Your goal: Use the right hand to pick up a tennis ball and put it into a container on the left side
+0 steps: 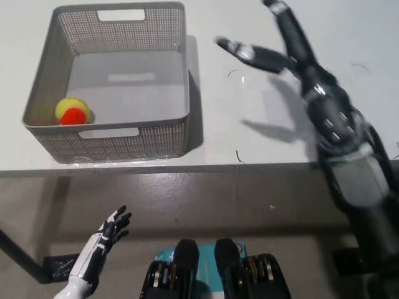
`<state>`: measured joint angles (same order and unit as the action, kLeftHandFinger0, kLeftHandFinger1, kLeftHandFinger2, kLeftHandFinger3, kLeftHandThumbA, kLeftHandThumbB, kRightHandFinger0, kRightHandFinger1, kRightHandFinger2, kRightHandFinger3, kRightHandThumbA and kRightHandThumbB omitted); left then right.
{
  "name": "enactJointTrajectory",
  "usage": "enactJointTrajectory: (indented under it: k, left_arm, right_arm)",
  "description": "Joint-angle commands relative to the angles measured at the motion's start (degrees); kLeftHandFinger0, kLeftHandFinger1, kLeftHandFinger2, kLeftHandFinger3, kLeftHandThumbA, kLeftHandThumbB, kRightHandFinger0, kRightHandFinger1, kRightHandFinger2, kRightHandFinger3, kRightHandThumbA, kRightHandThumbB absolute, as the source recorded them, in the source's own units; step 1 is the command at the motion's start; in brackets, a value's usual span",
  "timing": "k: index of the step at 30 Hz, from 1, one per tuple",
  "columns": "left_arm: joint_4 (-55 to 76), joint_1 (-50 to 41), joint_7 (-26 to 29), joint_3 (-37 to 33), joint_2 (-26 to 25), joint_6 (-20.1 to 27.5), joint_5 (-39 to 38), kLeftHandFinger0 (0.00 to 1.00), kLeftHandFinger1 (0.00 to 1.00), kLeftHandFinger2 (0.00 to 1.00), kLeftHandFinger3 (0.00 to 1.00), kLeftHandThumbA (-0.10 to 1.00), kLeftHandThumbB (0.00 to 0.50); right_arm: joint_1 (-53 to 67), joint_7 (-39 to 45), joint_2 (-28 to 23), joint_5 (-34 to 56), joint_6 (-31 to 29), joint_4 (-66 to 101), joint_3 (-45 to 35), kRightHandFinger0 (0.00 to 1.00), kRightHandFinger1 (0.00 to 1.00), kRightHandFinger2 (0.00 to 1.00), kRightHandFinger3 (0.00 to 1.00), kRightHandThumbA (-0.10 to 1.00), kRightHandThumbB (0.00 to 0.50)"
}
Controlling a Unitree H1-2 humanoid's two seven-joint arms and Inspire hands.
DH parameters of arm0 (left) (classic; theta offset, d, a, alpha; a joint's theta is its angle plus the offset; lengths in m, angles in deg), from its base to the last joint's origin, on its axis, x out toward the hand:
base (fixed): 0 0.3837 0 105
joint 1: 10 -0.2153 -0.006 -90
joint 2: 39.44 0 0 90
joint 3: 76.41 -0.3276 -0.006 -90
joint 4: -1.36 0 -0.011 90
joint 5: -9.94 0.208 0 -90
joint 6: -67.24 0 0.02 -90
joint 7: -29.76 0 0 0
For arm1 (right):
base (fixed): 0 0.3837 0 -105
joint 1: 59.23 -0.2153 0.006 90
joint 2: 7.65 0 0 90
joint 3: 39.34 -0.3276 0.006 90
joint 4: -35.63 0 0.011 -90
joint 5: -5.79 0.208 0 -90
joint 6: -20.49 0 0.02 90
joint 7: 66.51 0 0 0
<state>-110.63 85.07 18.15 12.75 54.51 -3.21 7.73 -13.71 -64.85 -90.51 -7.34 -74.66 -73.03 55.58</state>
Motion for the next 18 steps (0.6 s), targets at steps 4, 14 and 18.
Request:
enactJointTrajectory:
  k: [4, 14, 18]
  left_arm:
    - [2.06, -0.3, -0.81, 1.04, 0.42, 1.78, -3.29, 1.0, 1.0, 1.0, 1.0, 1.0, 0.307]
    - [0.85, -1.12, -0.75, 1.95, -0.08, 3.87, -3.61, 1.0, 1.0, 1.0, 1.0, 1.0, 0.365]
    - [0.55, -1.46, -0.78, 2.08, -0.04, 4.1, -3.89, 1.0, 1.0, 1.0, 1.0, 1.0, 0.375]
  right_arm:
    - [21.17, 3.07, -6.0, 13.62, 0.13, 36.03, -7.7, 1.0, 1.0, 1.0, 1.0, 1.0, 0.371]
    - [36.9, 6.37, -0.55, 21.84, -8.98, 20.68, -5.68, 1.0, 1.0, 1.0, 1.0, 1.0, 0.243]
    - [41.55, 7.91, 1.97, 25.4, -13.71, 13.43, -6.15, 1.0, 1.0, 1.0, 1.0, 1.0, 0.197]
